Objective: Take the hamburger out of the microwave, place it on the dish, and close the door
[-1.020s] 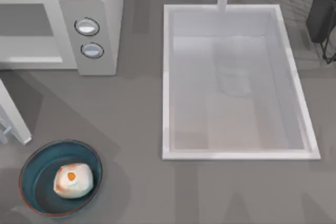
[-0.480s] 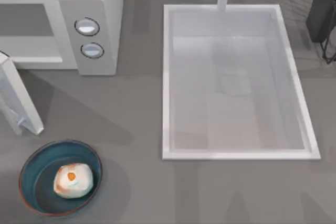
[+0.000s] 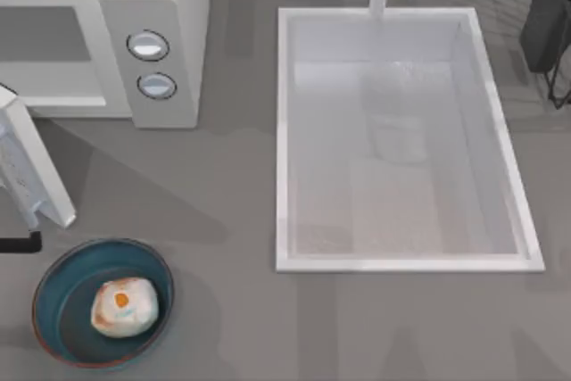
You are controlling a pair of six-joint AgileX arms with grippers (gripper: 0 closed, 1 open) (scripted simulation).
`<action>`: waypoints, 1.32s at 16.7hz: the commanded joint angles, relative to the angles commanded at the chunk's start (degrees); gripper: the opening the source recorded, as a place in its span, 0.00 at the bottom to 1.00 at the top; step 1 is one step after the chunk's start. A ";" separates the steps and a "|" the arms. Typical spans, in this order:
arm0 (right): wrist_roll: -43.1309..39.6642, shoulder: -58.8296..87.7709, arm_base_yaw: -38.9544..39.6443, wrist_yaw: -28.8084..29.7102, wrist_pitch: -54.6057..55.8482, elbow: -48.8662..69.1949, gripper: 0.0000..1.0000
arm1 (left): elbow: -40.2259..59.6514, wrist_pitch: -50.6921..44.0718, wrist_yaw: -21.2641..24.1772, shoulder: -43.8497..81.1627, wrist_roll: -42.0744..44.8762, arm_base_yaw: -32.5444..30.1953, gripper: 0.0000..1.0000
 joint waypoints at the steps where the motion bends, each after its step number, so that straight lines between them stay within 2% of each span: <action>1: 0.00 0.00 0.00 0.00 0.00 0.00 1.00 | -0.60 0.11 -1.57 -1.00 -1.78 -2.07 0.00; 3: 0.00 0.00 0.00 0.00 0.00 0.00 1.00 | -1.38 0.24 -3.56 -2.32 -3.98 -4.37 0.00; 9: 0.00 0.00 0.00 0.00 0.00 0.00 1.00 | -0.54 0.71 -3.61 -1.30 -4.22 -4.49 0.00; 18: 0.00 0.00 0.00 0.00 0.00 0.00 1.00 | 13.59 10.40 -4.71 23.60 -5.21 -6.34 0.00; 22: 0.00 0.00 0.00 0.00 0.00 0.00 1.00 | 16.00 12.14 -4.93 26.85 -5.40 -6.69 0.00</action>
